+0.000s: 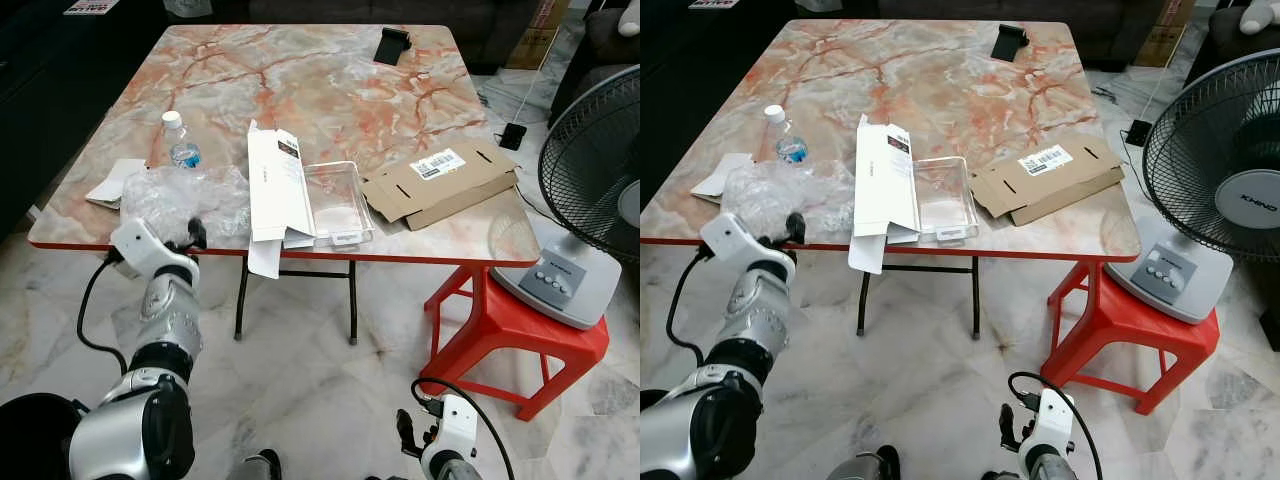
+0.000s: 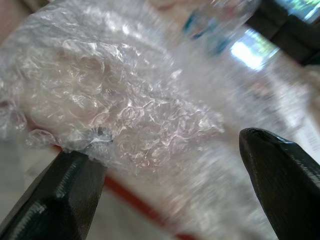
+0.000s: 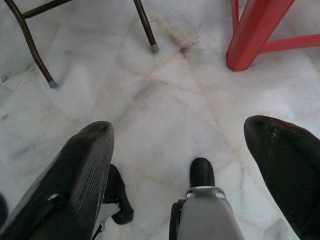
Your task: Picking trash to rubbish bin
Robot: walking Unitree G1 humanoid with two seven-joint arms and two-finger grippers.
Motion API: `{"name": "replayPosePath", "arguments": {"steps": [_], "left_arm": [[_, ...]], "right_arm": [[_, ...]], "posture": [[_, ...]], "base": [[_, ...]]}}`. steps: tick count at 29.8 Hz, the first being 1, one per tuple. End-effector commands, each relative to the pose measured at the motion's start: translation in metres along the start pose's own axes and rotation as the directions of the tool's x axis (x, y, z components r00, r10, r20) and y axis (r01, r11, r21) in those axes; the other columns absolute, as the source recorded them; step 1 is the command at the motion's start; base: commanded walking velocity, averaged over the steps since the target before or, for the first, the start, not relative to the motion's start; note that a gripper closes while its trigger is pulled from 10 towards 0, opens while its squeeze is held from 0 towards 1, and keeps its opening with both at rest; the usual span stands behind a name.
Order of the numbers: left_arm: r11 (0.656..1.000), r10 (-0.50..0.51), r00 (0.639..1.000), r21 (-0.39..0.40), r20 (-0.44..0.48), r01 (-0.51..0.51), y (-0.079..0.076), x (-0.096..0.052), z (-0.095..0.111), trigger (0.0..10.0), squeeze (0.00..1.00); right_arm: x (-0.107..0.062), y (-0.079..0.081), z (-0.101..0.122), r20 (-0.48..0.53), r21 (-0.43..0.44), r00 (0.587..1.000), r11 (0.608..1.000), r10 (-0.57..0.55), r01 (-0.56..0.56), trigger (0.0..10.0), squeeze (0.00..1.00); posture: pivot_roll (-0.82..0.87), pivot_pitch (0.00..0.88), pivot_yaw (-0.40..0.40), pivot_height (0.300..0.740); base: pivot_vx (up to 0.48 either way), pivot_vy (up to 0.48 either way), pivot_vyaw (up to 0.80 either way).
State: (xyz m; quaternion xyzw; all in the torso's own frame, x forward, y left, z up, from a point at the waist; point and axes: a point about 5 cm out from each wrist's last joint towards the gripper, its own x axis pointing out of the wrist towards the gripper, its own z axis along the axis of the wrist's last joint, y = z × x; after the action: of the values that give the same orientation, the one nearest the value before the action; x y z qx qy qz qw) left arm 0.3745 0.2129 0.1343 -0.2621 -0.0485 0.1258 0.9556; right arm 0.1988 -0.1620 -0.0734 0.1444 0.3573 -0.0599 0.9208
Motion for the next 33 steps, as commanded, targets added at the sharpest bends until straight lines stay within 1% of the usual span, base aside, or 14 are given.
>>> {"name": "replayPosePath", "arguments": {"steps": [1,8,9,10,16,33], "left_arm": [[1.0,-0.005,1.0,-0.005,0.003,0.005,-0.0021,0.001,0.001,10.0,0.0],[1.0,0.009,1.0,0.015,-0.019,-0.009,-0.0016,0.0025,-0.0003,10.0,0.0],[1.0,0.005,1.0,0.016,-0.026,-0.004,-0.0035,0.0025,-0.002,7.1,0.0],[1.0,0.002,1.0,0.019,-0.03,-0.001,-0.0047,0.0024,-0.003,0.0,0.0],[1.0,-0.012,0.999,0.018,-0.03,0.012,-0.009,0.0019,-0.0052,0.0,0.0],[1.0,-0.021,1.0,0.023,-0.016,0.021,-0.0082,0.0021,-0.0033,0.0,0.0]], "right_arm": [[-0.0018,-0.0013,-0.005,-0.013,0.004,1.0,1.0,-0.006,0.006,10.0,0.0],[-0.0016,-0.0004,-0.0049,-0.014,0.002,1.0,1.0,-0.003,0.003,10.0,0.0],[-0.0015,-0.0003,-0.0047,-0.013,0.002,1.0,1.0,-0.002,0.002,10.0,0.0],[-0.0015,-0.0003,-0.0046,-0.013,0.002,1.0,1.0,-0.002,0.002,10.0,0.0],[-0.0012,-0.0007,-0.0034,-0.01,0.0,1.0,1.0,-0.003,0.003,10.0,0.0],[-0.0005,0.0028,-0.0031,-0.009,0.0,1.0,1.0,0.005,-0.005,10.0,0.0]], "posture": [[0.05,0.133,0.017,0.74],[0.04,0.131,0.019,0.74],[0.04,0.123,0.021,0.74],[0.04,0.123,0.021,0.74],[0.04,0.117,0.023,0.74],[0.05,0.091,0.027,0.74]], "base": [[0.0,0.0,0.0],[0.0,0.0,0.0],[0.0,0.0,0.0],[0.0,0.0,0.0],[0.0,0.0,0.0],[0.0,0.0,0.0]]}}
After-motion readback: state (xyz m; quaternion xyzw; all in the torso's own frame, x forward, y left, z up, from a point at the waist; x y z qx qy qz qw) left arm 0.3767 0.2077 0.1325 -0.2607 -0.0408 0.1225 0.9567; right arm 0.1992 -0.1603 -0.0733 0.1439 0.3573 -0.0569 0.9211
